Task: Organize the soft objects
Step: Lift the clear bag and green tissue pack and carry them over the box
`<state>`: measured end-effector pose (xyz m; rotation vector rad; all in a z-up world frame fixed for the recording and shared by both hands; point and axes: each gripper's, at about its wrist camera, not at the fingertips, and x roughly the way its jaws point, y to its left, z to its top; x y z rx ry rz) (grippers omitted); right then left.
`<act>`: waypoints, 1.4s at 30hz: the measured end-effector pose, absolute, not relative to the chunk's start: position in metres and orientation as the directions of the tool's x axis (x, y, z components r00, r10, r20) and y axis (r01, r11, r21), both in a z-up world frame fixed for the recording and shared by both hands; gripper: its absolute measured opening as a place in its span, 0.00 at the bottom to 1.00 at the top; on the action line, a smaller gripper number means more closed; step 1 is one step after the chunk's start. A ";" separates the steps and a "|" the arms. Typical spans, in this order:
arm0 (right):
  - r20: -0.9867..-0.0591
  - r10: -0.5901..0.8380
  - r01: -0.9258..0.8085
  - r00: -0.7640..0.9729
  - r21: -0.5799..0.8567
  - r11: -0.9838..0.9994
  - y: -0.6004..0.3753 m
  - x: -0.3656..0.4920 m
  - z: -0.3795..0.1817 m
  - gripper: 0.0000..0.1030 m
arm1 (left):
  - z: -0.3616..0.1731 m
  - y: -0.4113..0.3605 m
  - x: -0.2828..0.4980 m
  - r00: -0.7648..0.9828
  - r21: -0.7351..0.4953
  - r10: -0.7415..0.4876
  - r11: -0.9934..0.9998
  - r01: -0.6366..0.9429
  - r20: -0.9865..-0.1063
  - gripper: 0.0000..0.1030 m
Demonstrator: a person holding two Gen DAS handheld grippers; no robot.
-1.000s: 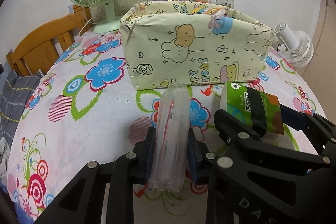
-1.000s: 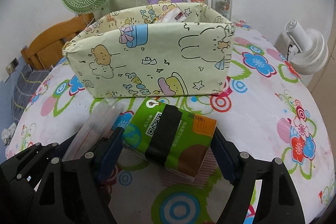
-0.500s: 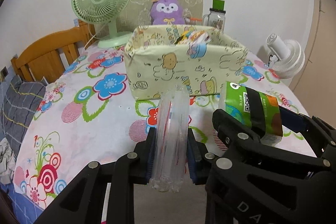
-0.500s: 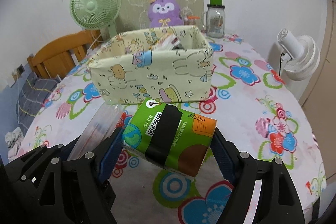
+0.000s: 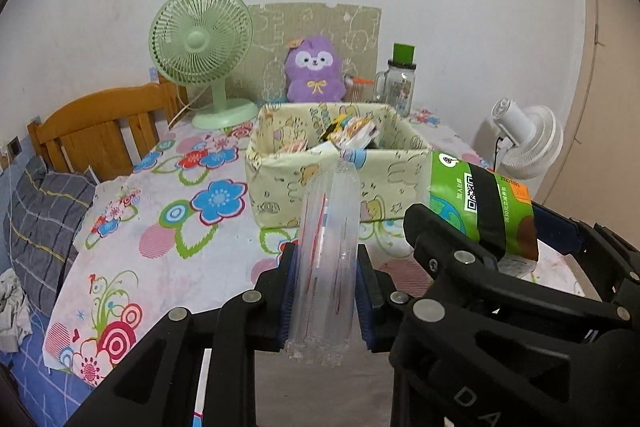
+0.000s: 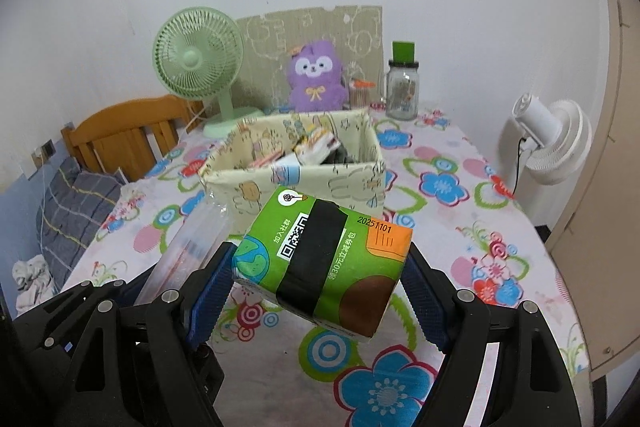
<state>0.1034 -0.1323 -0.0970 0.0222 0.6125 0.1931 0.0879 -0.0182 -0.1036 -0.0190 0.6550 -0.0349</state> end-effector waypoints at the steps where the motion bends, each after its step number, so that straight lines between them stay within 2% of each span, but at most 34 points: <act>1: -0.564 0.186 -0.172 0.805 0.077 0.982 -0.132 0.102 -0.094 0.80 | -0.101 -0.019 0.087 0.796 -0.029 -0.040 0.999 0.028 -0.604 0.25; 21: -0.489 0.180 -0.166 0.853 0.073 0.983 -0.135 0.097 -0.040 0.79 | -0.050 -0.020 0.086 0.844 -0.018 -0.028 1.000 0.021 -0.535 0.25; 42: -0.489 0.183 -0.173 0.853 0.066 0.983 -0.127 0.153 -0.018 0.80 | -0.031 -0.014 0.143 0.847 -0.029 -0.032 0.999 0.020 -0.531 0.25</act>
